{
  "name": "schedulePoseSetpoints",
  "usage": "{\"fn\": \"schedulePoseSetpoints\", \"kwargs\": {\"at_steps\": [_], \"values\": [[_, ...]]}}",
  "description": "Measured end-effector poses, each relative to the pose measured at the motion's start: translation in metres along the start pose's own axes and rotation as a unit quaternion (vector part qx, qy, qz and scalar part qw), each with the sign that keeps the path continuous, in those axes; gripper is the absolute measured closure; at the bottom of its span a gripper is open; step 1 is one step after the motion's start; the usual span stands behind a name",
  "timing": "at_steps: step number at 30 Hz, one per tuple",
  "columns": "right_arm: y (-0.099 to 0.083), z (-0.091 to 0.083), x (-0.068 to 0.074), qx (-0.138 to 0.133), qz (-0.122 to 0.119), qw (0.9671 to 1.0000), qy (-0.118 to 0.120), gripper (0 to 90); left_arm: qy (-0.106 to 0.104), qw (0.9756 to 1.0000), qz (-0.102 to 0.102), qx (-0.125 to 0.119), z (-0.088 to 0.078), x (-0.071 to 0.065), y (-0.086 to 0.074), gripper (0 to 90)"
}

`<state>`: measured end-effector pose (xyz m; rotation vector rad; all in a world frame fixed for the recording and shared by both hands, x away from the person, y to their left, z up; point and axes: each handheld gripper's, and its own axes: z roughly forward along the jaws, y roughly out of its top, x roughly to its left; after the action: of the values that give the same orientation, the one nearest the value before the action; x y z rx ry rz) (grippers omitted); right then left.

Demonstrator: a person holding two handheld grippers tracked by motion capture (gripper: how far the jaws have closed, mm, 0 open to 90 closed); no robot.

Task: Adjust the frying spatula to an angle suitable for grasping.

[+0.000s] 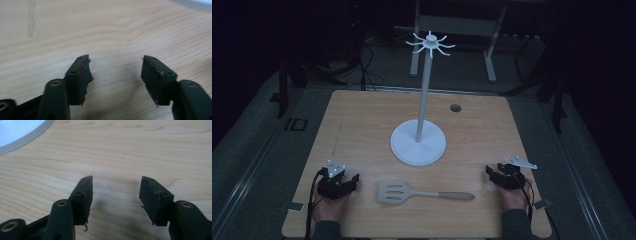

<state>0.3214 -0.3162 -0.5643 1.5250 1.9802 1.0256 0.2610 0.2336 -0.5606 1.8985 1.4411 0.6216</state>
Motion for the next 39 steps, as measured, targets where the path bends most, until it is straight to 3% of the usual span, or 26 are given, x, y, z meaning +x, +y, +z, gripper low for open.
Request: {"fn": "schedulePoseSetpoints", "kwargs": {"at_steps": [1, 2, 3, 4, 6, 7, 9, 12, 16, 19, 24, 28, 32, 34, 35, 36, 37, 38, 39], "values": [[0.0, 0.0, 0.0, 0.0, 0.0, 1.0, 0.0, 44.9, 0.0, 1.0, 0.0, 0.0, 0.0, 0.0, 0.0, 42.8], [0.0, -0.002, -0.001, -0.004, -0.001, 1.0, 0.0, 45.9, -0.017, 0.9998, 0.007, -0.008, -0.003, -0.001, 0.003, 42.8], [0.002, -0.008, 0.002, -0.011, -0.016, 0.9998, 0.0, 48.5, -0.034, 0.9988, 0.032, -0.013, -0.007, -0.005, 0.007, 42.8], [0.002, -0.01, 0.004, -0.014, -0.025, 0.9996, -0.002, 49.4, -0.034, 0.9988, 0.032, -0.013, -0.007, -0.005, 0.007, 42.8], [0.002, -0.011, 0.006, -0.015, -0.034, 0.9993, -0.006, 50.6, -0.052, 0.9965, 0.061, -0.023, -0.011, -0.008, 0.011, 42.8], [0.002, -0.014, 0.01, -0.02, -0.045, 0.9988, -0.003, 52.9, -0.056, 0.996, 0.065, -0.024, -0.012, -0.009, 0.011, 43.0], [0.003, -0.016, 0.013, -0.024, -0.049, 0.9985, 0.0, 54.0, -0.07, 0.9957, 0.057, -0.018, -0.014, -0.012, 0.012, 43.3], [0.004, -0.019, 0.016, -0.029, -0.053, 0.9981, 0.006, 55.1, -0.075, 0.9952, 0.059, -0.021, -0.018, -0.014, 0.014, 44.3], [0.006, -0.027, 0.023, -0.034, -0.074, 0.9965, 0.019, 56.3, -0.106, 0.9914, 0.072, -0.03, -0.026, -0.02, 0.018, 51.9], [0.006, -0.033, 0.028, -0.035, -0.075, 0.9959, 0.036, 57.2, -0.111, 0.9894, 0.087, -0.036, -0.031, -0.025, 0.022, 52.7], [0.003, -0.046, 0.032, -0.029, -0.067, 0.995, 0.067, 60.0, -0.109, 0.9883, 0.092, -0.053, -0.039, -0.036, 0.03, 47.7], [-0.001, -0.051, 0.035, -0.023, -0.08, 0.9938, 0.074, 59.5, -0.118, 0.9856, 0.106, -0.057, -0.043, -0.047, 0.037, 47.7], [-0.01, -0.051, 0.043, 0.003, -0.1, 0.9907, 0.092, 54.4, -0.139, 0.9813, 0.118, -0.061, -0.046, -0.063, 0.044, 48.4], [-0.018, -0.052, 0.05, 0.019, -0.12, 0.9867, 0.108, 52.5, -0.147, 0.979, 0.128, -0.059, -0.046, -0.071, 0.046, 48.7], [-0.02, -0.053, 0.052, 0.021, -0.125, 0.9856, 0.112, 52.4, -0.153, 0.9764, 0.142, -0.055, -0.045, -0.079, 0.05, 48.9], [-0.021, -0.054, 0.054, 0.025, -0.128, 0.9847, 0.116, 51.9, -0.153, 0.9764, 0.142, -0.055, -0.045, -0.079, 0.05, 49.0], [-0.021, -0.054, 0.054, 0.025, -0.128, 0.9847, 0.116, 51.9, -0.156, 0.9755, 0.145, -0.055, -0.044, -0.083, 0.051, 49.0], [-0.025, -0.056, 0.058, 0.03, -0.136, 0.9822, 0.126, 51.1, -0.162, 0.9734, 0.153, -0.053, -0.042, -0.091, 0.055, 49.6], [-0.025, -0.056, 0.058, 0.03, -0.136, 0.9822, 0.126, 51.1, -0.162, 0.9734, 0.153, -0.053, -0.042, -0.091, 0.055, 49.7]]}}
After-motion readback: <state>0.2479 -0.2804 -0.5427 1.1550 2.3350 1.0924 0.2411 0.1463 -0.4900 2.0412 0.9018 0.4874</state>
